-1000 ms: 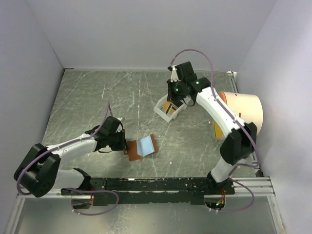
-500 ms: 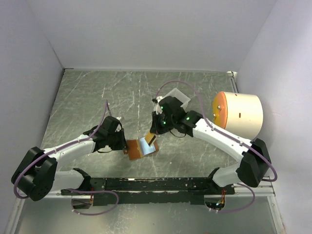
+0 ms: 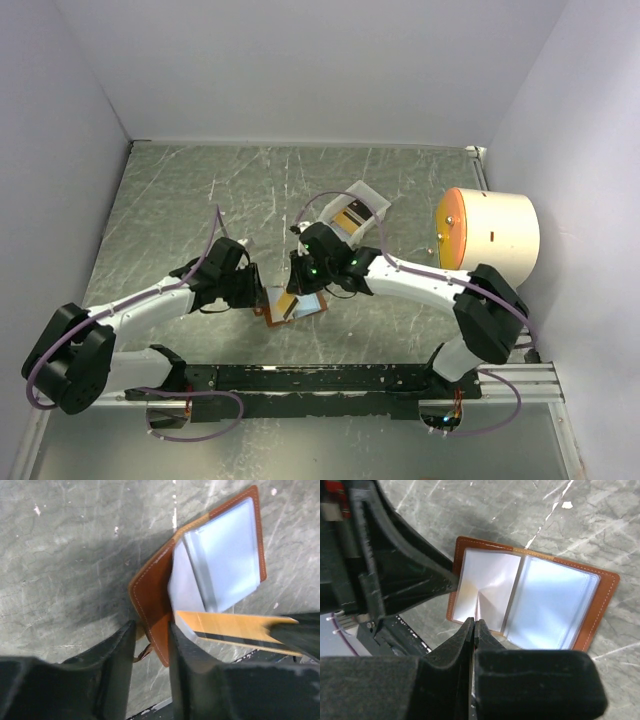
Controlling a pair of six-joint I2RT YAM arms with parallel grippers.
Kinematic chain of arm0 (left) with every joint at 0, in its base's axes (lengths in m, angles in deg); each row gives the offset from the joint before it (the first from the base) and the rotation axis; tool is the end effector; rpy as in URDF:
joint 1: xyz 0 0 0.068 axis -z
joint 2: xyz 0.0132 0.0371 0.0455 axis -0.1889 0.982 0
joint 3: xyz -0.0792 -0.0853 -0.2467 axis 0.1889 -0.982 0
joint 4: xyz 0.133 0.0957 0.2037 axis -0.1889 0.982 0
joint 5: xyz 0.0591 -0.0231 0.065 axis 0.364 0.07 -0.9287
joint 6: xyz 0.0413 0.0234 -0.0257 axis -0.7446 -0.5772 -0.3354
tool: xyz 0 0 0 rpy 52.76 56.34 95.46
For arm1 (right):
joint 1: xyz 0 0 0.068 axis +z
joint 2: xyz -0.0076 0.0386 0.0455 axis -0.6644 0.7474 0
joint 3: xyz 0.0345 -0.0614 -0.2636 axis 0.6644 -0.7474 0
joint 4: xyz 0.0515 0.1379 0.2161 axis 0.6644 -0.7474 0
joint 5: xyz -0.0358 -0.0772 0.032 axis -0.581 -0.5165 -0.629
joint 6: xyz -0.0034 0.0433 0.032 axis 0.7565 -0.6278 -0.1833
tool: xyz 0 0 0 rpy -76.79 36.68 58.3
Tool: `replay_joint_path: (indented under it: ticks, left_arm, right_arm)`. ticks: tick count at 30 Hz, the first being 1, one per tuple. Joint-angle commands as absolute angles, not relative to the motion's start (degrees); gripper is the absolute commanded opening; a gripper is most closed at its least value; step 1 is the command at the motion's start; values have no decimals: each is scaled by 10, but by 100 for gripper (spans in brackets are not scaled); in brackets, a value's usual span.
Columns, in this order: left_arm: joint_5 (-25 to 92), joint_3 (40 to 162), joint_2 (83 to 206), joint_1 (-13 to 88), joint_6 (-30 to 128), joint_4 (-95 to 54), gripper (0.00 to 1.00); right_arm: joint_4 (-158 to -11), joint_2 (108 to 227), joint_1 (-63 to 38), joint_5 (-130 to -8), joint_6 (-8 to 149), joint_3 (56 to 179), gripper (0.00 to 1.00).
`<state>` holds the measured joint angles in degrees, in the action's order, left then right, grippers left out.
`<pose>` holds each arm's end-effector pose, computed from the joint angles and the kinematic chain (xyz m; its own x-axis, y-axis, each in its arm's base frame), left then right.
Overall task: Put the credit cards into the card holder
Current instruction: Pick up the credit card from the storage box.
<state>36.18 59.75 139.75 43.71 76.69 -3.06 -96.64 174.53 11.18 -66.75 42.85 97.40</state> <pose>0.1819 -0.1253 0.1619 -0.9285 -0.1381 -0.3447 0.0485 0.8752 -0.4813 0.1928 0.2640 0.2218 -0.8352 -0.1804 -0.5195 -0.4674 0.7307 0.4976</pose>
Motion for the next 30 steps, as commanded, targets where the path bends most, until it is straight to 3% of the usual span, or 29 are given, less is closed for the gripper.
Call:
replay_joint_path:
  ticks: [1,5,12,16,18,21,26,30]
  left_arm:
    - [399,620,1357,435,788,-38,48]
    - [409,607,1317,435,812,-51,59]
    - [369,601,1335,435,806,-48,59]
    - [376,596,1376,435,788,-71,53]
    - [399,593,1391,435,783,-92,41]
    - [401,597,1408,435,782,-98,32]
    - [364,624,1414,435,785,-51,25]
    - [344,652,1410,435,797,-14,28]
  right_arm:
    - [-940,1775,123,-697,430,986,0]
    - [-955,1788,126,-720,436,984,0]
    - [-976,1781,126,-737,448,986,0]
    - [-999,1750,126,-756,450,1003,0]
    - [-1012,1738,126,-772,450,1007,0]
    - [-1026,1723,126,-807,447,1007,0]
    - [-976,1692,125,-819,395,952,0]
    - [-890,1693,125,-791,333,900,0]
